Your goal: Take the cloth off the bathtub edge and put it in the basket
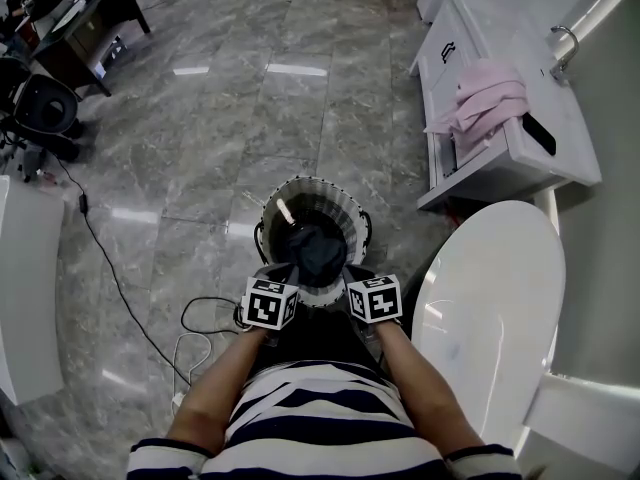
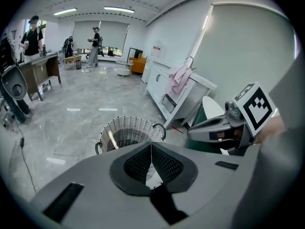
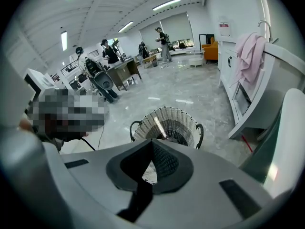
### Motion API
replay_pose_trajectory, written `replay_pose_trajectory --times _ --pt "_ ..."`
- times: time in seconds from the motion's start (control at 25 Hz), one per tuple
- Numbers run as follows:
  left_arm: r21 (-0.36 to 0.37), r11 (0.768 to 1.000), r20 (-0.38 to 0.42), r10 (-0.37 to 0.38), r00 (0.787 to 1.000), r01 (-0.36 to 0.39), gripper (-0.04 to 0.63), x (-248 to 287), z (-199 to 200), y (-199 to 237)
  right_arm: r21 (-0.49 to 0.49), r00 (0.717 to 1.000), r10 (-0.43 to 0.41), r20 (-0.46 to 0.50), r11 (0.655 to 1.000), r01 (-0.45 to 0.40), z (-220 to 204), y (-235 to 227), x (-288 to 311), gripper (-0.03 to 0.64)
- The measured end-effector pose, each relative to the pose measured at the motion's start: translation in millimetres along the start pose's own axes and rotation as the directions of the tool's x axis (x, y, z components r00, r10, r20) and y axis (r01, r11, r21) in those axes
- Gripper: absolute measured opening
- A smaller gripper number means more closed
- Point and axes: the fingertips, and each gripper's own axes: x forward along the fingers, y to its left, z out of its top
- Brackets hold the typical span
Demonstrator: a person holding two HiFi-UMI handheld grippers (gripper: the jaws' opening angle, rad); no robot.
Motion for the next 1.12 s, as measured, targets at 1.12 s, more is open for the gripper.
replay_pose_trajectory --times 1.12 --pt "-0.014 1.0 -0.023 0.008 1.0 -0.009 0.02 -1.8 -8.9 4.7 -0.002 1.0 -0.016 0.003 1.0 0.016 0.3 3.1 -0.9 0.026"
